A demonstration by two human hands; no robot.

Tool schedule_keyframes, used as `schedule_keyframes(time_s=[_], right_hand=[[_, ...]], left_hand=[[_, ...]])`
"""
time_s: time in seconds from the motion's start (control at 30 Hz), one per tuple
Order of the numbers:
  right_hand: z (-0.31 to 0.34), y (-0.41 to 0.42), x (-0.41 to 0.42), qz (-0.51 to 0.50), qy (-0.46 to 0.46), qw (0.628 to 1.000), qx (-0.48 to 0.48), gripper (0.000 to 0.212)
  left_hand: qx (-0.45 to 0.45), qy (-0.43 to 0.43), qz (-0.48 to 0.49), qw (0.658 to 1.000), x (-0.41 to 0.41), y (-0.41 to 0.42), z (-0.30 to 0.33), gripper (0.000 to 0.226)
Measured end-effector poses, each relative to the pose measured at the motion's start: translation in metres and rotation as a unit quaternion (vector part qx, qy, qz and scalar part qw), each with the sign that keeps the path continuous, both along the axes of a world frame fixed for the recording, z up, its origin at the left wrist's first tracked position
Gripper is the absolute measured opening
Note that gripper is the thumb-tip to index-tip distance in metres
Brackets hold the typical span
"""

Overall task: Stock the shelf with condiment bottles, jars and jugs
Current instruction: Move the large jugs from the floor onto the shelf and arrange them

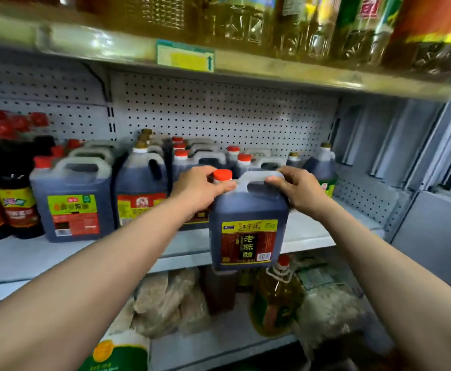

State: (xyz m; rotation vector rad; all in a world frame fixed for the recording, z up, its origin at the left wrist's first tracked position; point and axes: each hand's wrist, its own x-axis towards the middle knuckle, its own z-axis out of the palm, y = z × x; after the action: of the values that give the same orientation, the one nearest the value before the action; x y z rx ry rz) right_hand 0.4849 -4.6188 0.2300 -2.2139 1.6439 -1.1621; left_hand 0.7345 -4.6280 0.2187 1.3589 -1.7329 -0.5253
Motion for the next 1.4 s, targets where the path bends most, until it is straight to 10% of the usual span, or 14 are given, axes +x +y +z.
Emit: schedule_keyframes(time_s=[0.47, 0.67, 0.87, 1.1, 1.4], right_hand=[[-0.011, -0.094, -0.082, 0.047, 0.002, 0.999, 0.003, 0.026], [-0.015, -0.091, -0.084, 0.039, 0.002, 0.999, -0.003, 0.03], [-0.012, -0.08, -0.081, 0.016, 0.027, 0.999, -0.007, 0.035], [0.0, -0.06, -0.062, 0.052, 0.329, 0.943, 0.028, 0.141], [0.004, -0.078, -0.059, 0.015, 0.387, 0.921, -0.047, 0.125]], left_hand=[[-0.025, -0.089, 0.054, 0.994, -0.085, -0.061, 0.002, 0.04], [-0.015, -0.237, 0.015, 0.971, -0.094, -0.042, -0.003, 0.119], [-0.022, -0.238, 0.038, 0.97, -0.101, -0.033, -0.01, 0.128], [-0.038, -0.243, 0.065, 0.967, -0.102, -0.029, -0.011, 0.126], [-0.062, -0.215, 0.074, 0.972, -0.106, -0.048, -0.016, 0.121]])
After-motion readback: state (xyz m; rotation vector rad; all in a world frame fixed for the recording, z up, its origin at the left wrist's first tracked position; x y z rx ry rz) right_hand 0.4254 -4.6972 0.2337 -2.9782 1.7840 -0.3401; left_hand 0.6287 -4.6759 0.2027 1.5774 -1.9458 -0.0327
